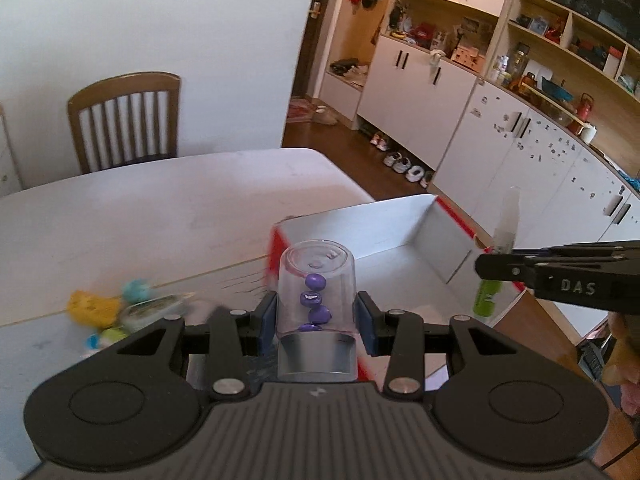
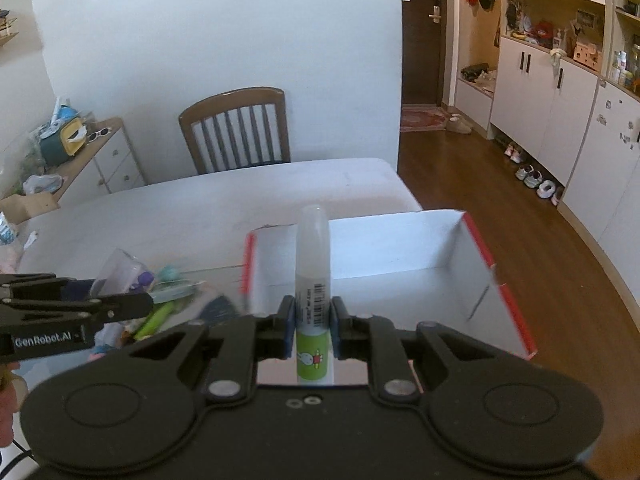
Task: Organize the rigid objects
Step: 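Carry the cup and marker with both grippers over the red shoebox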
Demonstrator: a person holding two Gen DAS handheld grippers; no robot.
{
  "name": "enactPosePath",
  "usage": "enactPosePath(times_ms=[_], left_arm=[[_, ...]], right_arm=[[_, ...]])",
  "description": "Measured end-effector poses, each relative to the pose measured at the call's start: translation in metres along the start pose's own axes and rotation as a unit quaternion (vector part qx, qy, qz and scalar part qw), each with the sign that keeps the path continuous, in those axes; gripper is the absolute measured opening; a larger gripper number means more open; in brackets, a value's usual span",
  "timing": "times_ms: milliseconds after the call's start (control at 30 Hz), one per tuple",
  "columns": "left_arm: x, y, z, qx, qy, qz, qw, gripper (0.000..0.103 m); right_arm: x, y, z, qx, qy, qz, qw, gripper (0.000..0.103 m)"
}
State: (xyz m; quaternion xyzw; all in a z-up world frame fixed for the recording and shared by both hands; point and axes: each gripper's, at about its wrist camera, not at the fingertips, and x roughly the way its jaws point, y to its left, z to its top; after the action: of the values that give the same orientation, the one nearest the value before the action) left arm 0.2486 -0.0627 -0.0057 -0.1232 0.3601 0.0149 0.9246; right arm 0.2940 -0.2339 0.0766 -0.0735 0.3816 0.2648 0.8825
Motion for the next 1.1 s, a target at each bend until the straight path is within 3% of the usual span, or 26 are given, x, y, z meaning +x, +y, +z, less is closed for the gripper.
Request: enactPosePath(times_ms=[267,500,1100], left_arm=[[0.061,-0.048,0.016,0.011,0.023,0.008,0.9996,0.041],[0.121,-0.071,0.017,0.026,0.076,0.029,0.9963,0.04],[0.221,-0.079,0.022,0.011,0.175,0.06,0.9827,0.041]], right_arm=[[0.035,-0.057,0.01,-0.008,0.033,0.007,0.999,0.017],[0.072,-0.083,0.007,-0.021,0.076,0.014,0.997,0.017],[0.153,-0.113,0.002,-0.031,0.157,0.006,0.987,0.016]])
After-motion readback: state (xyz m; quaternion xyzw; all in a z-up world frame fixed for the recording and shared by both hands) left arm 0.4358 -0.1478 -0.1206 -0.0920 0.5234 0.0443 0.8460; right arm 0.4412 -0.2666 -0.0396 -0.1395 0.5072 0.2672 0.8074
